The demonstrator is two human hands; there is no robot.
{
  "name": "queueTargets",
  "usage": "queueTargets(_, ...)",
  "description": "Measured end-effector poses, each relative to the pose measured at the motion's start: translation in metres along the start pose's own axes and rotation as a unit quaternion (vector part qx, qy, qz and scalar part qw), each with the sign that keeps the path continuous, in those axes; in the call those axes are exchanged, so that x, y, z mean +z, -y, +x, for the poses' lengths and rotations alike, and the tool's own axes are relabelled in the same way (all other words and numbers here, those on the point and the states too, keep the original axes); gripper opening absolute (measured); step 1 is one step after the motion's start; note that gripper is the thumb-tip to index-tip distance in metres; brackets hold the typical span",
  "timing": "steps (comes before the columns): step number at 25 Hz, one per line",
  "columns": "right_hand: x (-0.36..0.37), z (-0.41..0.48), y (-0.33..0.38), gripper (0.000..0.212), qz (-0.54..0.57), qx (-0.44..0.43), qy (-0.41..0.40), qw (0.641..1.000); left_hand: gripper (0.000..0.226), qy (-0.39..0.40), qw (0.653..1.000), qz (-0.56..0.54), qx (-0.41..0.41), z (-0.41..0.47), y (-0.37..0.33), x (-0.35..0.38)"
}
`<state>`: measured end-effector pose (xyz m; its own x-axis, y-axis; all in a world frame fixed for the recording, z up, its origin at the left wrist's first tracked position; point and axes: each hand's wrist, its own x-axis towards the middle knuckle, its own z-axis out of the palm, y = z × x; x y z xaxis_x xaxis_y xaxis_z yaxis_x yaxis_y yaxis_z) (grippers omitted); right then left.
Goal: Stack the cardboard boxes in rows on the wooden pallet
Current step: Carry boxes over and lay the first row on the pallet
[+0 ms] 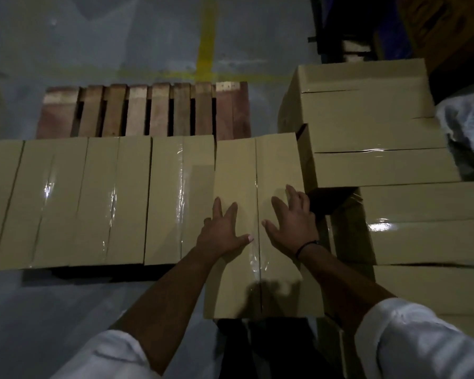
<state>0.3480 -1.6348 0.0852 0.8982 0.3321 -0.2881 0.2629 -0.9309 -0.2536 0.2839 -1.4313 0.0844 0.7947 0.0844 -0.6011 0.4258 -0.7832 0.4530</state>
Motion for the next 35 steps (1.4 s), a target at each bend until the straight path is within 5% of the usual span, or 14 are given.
queueTargets(11, 0.110, 0.119, -0.064, 0.079, 0.032, -0.020, 0.047, 0.998, 0.113, -0.022, 0.998, 0.057, -0.032, 0.129, 0.023, 0.062)
queueTargets(19, 0.173, 0.170, -0.075, 0.069, 0.017, -0.059, 0.011, 0.998, 0.110, -0.044, 0.996, 0.072, -0.030, 0.184, 0.052, 0.092)
queueTargets(23, 0.190, 0.173, -0.077, 0.068, 0.020, -0.082, -0.011, 0.996, 0.107, -0.056, 0.996, 0.058, -0.040, 0.192, 0.056, 0.099)
queueTargets(30, 0.185, 0.181, -0.067, 0.075, -0.011, -0.050, 0.083, 0.995, 0.080, -0.159, 0.983, 0.082, -0.031, 0.175, 0.052, 0.100)
queueTargets(35, 0.184, 0.158, -0.066, 0.090, 0.067, -0.005, 0.097, 0.993, 0.089, -0.090, 0.989, 0.078, -0.089, 0.140, 0.065, 0.120)
